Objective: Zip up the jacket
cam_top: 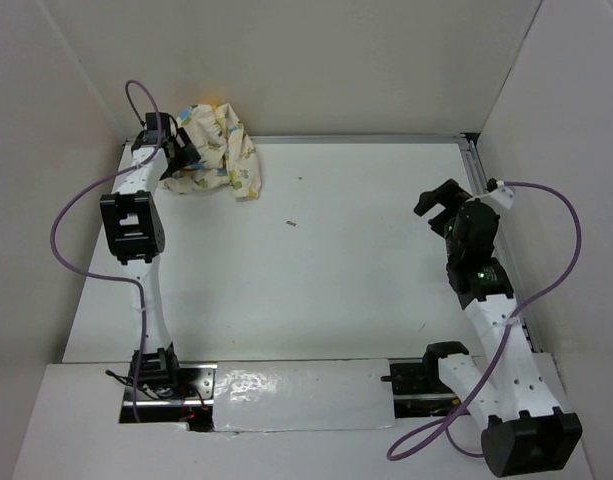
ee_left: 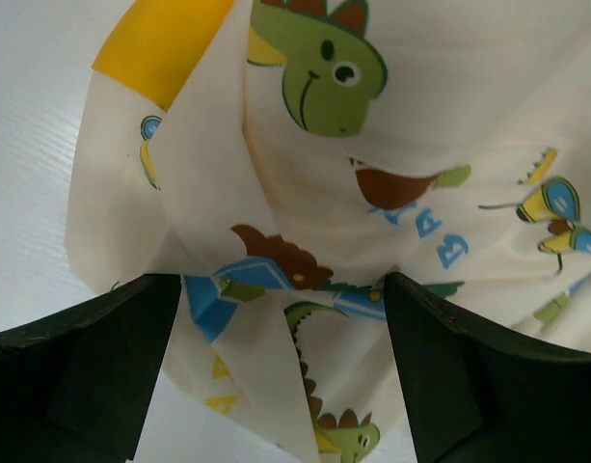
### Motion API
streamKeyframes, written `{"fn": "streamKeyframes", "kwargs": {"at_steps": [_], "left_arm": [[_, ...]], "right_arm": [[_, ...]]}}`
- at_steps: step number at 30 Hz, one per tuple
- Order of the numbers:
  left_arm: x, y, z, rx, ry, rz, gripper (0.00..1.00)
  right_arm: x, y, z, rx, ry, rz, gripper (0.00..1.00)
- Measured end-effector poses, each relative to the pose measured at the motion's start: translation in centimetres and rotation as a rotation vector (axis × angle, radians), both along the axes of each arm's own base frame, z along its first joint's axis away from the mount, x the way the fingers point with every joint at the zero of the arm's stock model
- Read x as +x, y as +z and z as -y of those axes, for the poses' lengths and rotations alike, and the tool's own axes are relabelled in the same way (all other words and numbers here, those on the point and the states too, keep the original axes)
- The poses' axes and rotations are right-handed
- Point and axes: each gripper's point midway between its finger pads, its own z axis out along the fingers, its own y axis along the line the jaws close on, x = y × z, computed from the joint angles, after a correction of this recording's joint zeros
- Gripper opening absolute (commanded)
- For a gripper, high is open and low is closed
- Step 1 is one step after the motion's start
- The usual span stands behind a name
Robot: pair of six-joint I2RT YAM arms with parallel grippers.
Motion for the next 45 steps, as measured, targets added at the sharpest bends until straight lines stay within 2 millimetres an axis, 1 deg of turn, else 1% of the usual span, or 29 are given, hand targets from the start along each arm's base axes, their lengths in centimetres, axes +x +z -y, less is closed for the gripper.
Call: {"fn": "streamKeyframes", "kwargs": {"at_steps": [2, 3, 4, 5, 6, 9, 11, 13, 14, 15, 16, 18, 19, 21, 23, 24, 25, 26, 27, 28, 29, 31, 33, 34, 36, 37, 41, 43, 45], "left_arm": [[0.6, -0.7, -0.5, -0.007, 0.006, 0.003, 0.61], [1.1, -0.9, -0.7, -0.011, 0.0, 0.005, 0.38], [1.6, -1.2, -0.7, -0.02, 0.0, 0.012, 0.1], [2.0, -1.5, -0.6, -0.027, -0.004, 0.017, 0.0], [2.1, -1.8, -0.5, -0.028, -0.017, 0.015, 0.0], [1.7, -2.6, 0.4, -0.05, -0.048, 0.009, 0.0], [0.9, -2.2, 1.1, -0.066, -0.066, 0.012, 0.0], [-0.6, -0.6, 2.1, -0.08, -0.087, 0.012, 0.0], [-1.0, -0.4, 2.3, -0.086, -0.093, 0.01, 0.0], [-2.0, 2.6, 3.4, -0.08, -0.116, 0.043, 0.0], [-2.6, 4.8, 4.3, -0.065, -0.142, 0.081, 0.0], [-4.2, 9.9, 7.1, -0.033, -0.225, 0.166, 0.0], [-5.1, 13.1, 9.2, -0.008, -0.281, 0.232, 0.0], [-7.4, 18.4, 14.1, 0.015, -0.401, 0.343, 0.0], [-10.6, 21.8, 19.3, 0.014, -0.54, 0.427, 0.0], [-13.0, 22.8, 22.6, -0.002, -0.636, 0.464, 0.0], [-15.1, 22.8, 24.9, -0.023, -0.708, 0.474, 0.01], [-17.7, 22.1, 27.4, -0.051, -0.796, 0.465, 0.1], [-20.3, 20.9, 29.8, -0.076, -0.887, 0.461, 0.59], [-23.0, 18.9, 31.5, -0.1, -0.973, 0.427, 0.92], [-25.7, 16.7, 33.1, -0.133, -1.059, 0.382, 0.99], [-30.6, 12.2, 35.0, -0.186, -1.175, 0.268, 0.99], [-33.9, 9.0, 34.9, -0.207, -1.216, 0.168, 0.99], [-35.0, 8.1, 34.3, -0.215, -1.207, 0.13, 0.99], [-35.8, 7.8, 32.5, -0.209, -1.139, 0.109, 0.99], [-35.7, 8.4, 31.4, -0.201, -1.09, 0.123, 0.99], [-33.2, 11.6, 26.5, -0.179, -0.827, 0.21, 0.99], [-31.5, 11.8, 23.6, -0.17, -0.679, 0.207, 0.99], [-29.8, 11.0, 21.0, -0.164, -0.565, 0.176, 0.99]], "right_arm": [[0.2, -0.5, 0.0, -0.001, 0.001, -0.016, 1.0], [0.4, -0.8, 0.0, -0.002, 0.0, -0.026, 1.0], [0.5, -1.0, 0.0, -0.002, 0.0, -0.033, 1.0], [0.7, -1.3, 0.0, -0.003, -0.001, -0.045, 1.0], [0.8, -1.6, 0.0, -0.004, -0.001, -0.053, 1.0], [1.1, -2.2, -0.1, -0.007, 0.005, -0.075, 1.0], [1.1, -2.4, -0.2, -0.007, 0.015, -0.082, 1.0], [1.2, -2.4, -0.4, -0.005, 0.023, -0.082, 1.0], [1.2, -2.3, -0.4, -0.003, 0.027, -0.08, 1.0], [1.2, -2.3, -0.6, 0.0, 0.035, -0.079, 1.0], [1.2, -2.2, -0.8, 0.003, 0.045, -0.077, 1.0], [1.2, -2.2, -1.2, 0.013, 0.067, -0.075, 1.0], [1.1, -2.1, -1.4, 0.023, 0.073, -0.073, 1.0], [1.0, -2.2, -1.6, 0.042, 0.078, -0.077, 1.0], [0.9, -2.5, -1.8, 0.065, 0.08, -0.09, 1.0], [0.8, -2.8, -2.0, 0.076, 0.087, -0.102, 1.0], [0.7, -3.1, -2.2, 0.086, 0.097, -0.112, 1.0], [0.7, -3.3, -2.5, 0.097, 0.107, -0.121, 1.0], [0.6, -3.5, -2.8, 0.108, 0.122, -0.129, 1.0], [0.6, -3.7, -3.0, 0.115, 0.136, -0.137, 1.0], [0.5, -3.8, -3.3, 0.121, 0.146, -0.142, 1.0], [0.4, -3.9, -3.6, 0.131, 0.162, -0.15, 1.0], [0.2, -3.9, -3.9, 0.135, 0.184, -0.153, 1.0], [0.1, -3.9, -4.2, 0.136, 0.201, -0.154, 1.0], [-0.2, -3.6, -4.9, 0.14, 0.247, -0.148, 1.0], [-0.3, -3.5, -5.3, 0.14, 0.273, -0.142, 1.0], [-1.1, -4.2, -7.7, 0.123, 0.4, -0.147, 1.0], [-1.5, -5.2, -9.5, 0.11, 0.473, -0.179, 1.0], [-1.5, -6.6, -11.2, 0.097, 0.531, -0.231, 1.0]]}}
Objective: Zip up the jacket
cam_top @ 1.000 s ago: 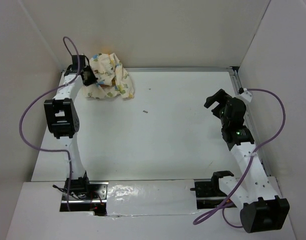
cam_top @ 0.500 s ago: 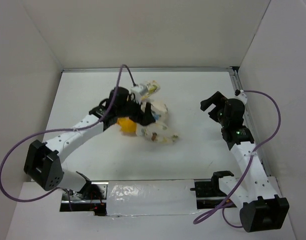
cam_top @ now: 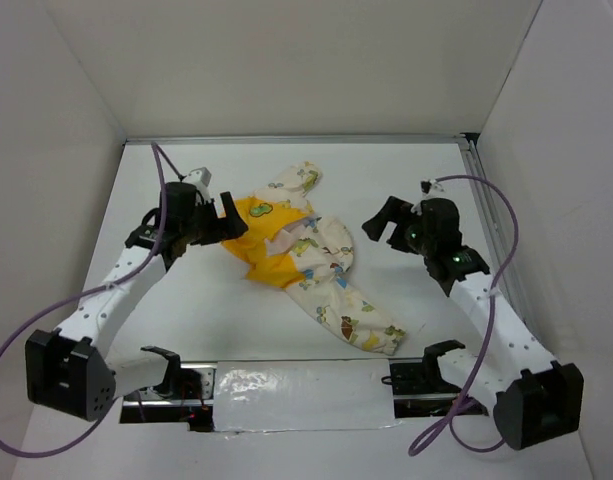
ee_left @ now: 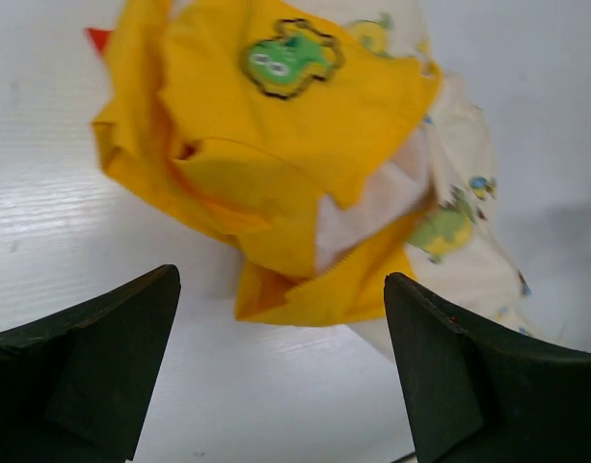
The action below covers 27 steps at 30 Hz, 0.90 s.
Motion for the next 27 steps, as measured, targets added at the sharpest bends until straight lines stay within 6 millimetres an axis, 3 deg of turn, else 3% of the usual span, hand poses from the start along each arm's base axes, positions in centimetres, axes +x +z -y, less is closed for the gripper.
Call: {"fn": "streamKeyframes", "kwargs": {"at_steps": [5, 9, 11, 12, 13, 14, 15, 19, 23, 25, 27], "left_arm": [[3.8, -4.0, -4.1, 0.011, 0.139, -0.151, 0.99], [6.4, -7.3, -4.2, -0.005, 0.131, -0.257, 0.99], [6.8, -9.1, -3.8, -0.009, 0.115, -0.307, 0.94], [6.8, -9.9, -3.6, -0.012, 0.108, -0.329, 0.86], [6.8, -10.7, -3.4, -0.019, 0.096, -0.349, 0.55], [6.7, -11.4, -3.0, -0.031, 0.08, -0.372, 0.32], [6.6, -11.7, -2.8, -0.044, 0.073, -0.385, 0.0], [6.8, -11.1, -2.3, -0.085, 0.031, -0.363, 0.0], [6.7, -8.7, -2.4, -0.138, 0.005, -0.29, 0.0], [6.6, -6.8, -2.5, -0.152, -0.011, -0.236, 0.0], [6.5, -4.6, -2.5, -0.16, -0.026, -0.173, 0.0]], "right_arm": [[1.2, -4.4, -3.5, -0.056, 0.09, -0.157, 1.0], [3.3, -7.9, -5.1, -0.13, 0.073, -0.266, 0.98], [4.4, -9.5, -5.9, -0.165, 0.061, -0.31, 0.96], [5.1, -10.1, -6.1, -0.182, 0.047, -0.325, 0.94], [5.8, -10.7, -6.4, -0.193, 0.039, -0.338, 0.92], [6.5, -11.4, -6.7, -0.205, 0.03, -0.353, 0.89], [7.1, -12.0, -6.8, -0.219, 0.019, -0.365, 0.88], [9.0, -14.2, -7.0, -0.247, -0.055, -0.414, 0.74], [8.9, -15.6, -7.2, -0.249, -0.073, -0.45, 0.63], [9.0, -15.8, -7.8, -0.248, -0.056, -0.458, 0.48], [9.3, -15.9, -8.5, -0.246, -0.038, -0.457, 0.08]]}}
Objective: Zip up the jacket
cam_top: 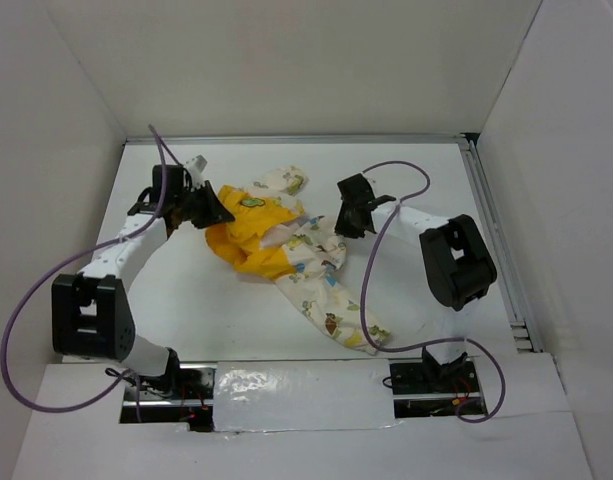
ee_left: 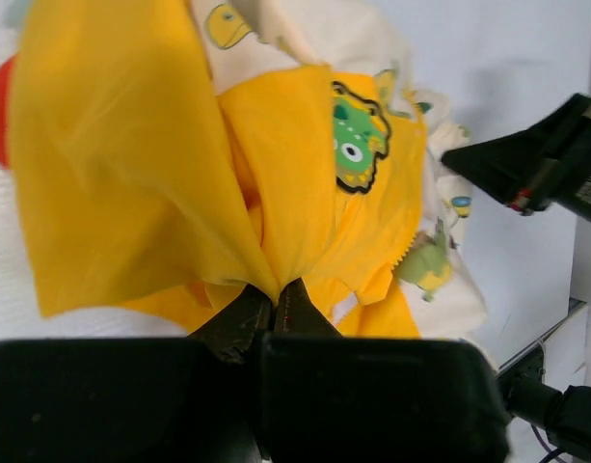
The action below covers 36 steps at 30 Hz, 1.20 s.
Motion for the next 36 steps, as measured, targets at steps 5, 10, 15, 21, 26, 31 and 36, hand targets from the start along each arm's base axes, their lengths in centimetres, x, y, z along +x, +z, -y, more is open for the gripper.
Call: {"fn": "streamKeyframes", "kwargs": {"at_steps": [5, 10, 15, 21, 26, 31, 36], "left_arm": [[-1.2, 4.8, -0.5, -0.007, 0.002, 0.137, 0.0], [-2.9, 8.9, -1.7, 0.0, 0.02, 0.236, 0.0], [-4.0, 13.8, -3.7, 0.03, 0.098, 0.352, 0.0], [-3.5, 13.9, -5.0, 0.016, 0.126, 0.357, 0.23], [0.1, 6.1, -6.3, -0.026, 0.13, 0.113, 0.99], [-1.0, 2.3, -6.1, -0.066, 0.119, -0.013, 0.99], [-4.5, 4.8, -4.0, -0.106, 0.06, 0.102, 0.99]], "right_arm": [[-0.7, 1.2, 0.5, -0.008, 0.001, 0.026, 0.0], [-1.5, 11.7, 2.9, 0.014, -0.068, 0.268, 0.0], [-4.5, 24.6, 8.0, 0.098, -0.239, 0.578, 0.0], [-6.5, 21.6, 12.7, 0.08, -0.375, 0.533, 0.18], [-6.9, 9.6, 14.9, -0.057, -0.444, 0.19, 0.83], [-7.8, 8.0, 15.2, -0.111, -0.442, 0.113, 1.0], [-6.8, 11.1, 12.9, -0.059, -0.326, 0.212, 1.0]]}}
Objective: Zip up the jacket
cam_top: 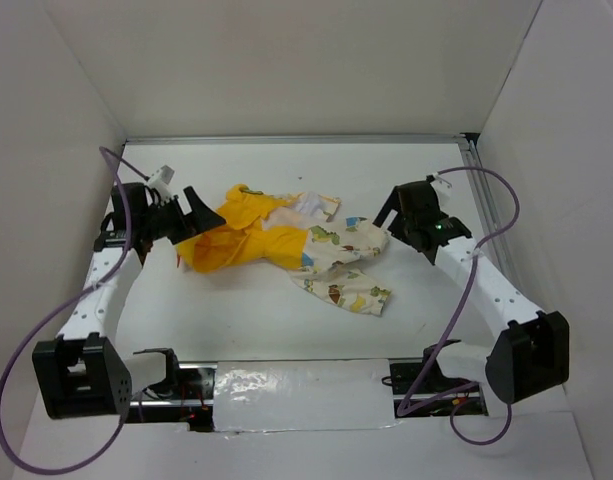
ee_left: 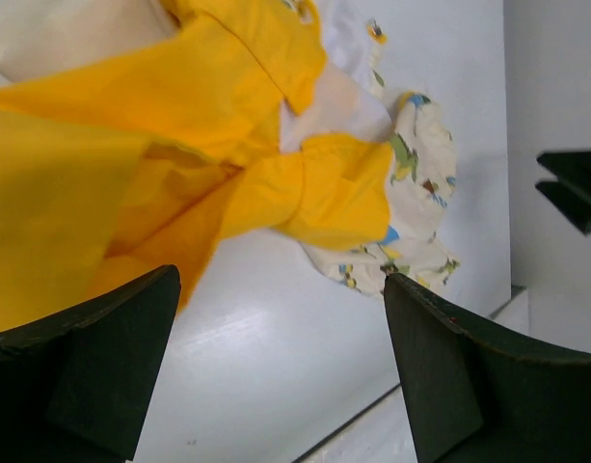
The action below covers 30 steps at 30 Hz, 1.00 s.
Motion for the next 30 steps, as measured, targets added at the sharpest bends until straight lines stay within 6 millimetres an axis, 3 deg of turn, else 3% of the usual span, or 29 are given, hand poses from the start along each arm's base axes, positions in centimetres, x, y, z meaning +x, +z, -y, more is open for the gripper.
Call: {"fn": "streamKeyframes", "kwargs": {"at_steps": [3, 7, 11, 14, 18, 21, 26, 28, 30], "left_arm": [[-2.2, -0.1, 1.9, -0.012, -0.045, 0.029, 0.99], [-4.9, -3.9, 3.0, -0.013, -0.03, -0.076, 0.99], [-5.6, -7.1, 1.5, 0.005, 0.078, -0.211, 0.99], [-5.3, -8.0, 0.5, 0.016, 0.137, -0.251, 0.99], [-5.0, -8.8, -0.9, 0.044, 0.223, -0.289, 0.99], [-4.3, -9.3, -1.5, 0.063, 0.249, -0.314, 0.99], [-1.9, -11.1, -2.3, 0.091, 0.278, -0.398, 0.99], [-1.2, -11.9, -2.6, 0.102, 0.292, -0.426, 0.96], [-0.8, -12.4, -2.8, 0.11, 0.301, -0.447, 0.84]], "right_arm": [[0.8, 0.5, -1.9, 0.003, 0.078, 0.005, 1.0], [-0.1, -0.9, -5.5, -0.015, 0.203, -0.033, 1.0], [-4.2, -3.7, -10.4, -0.029, 0.393, -0.102, 1.0], [-8.0, -5.6, -13.8, -0.043, 0.547, -0.157, 1.0], [-11.3, -7.4, -17.2, -0.077, 0.691, -0.205, 1.0], [-12.6, -8.9, -18.0, -0.117, 0.735, -0.243, 1.0], [-11.8, -12.1, -16.7, -0.208, 0.665, -0.32, 1.0], [-11.4, -13.1, -16.0, -0.239, 0.635, -0.343, 1.0], [-10.9, -13.7, -15.5, -0.256, 0.608, -0.357, 0.99]]}}
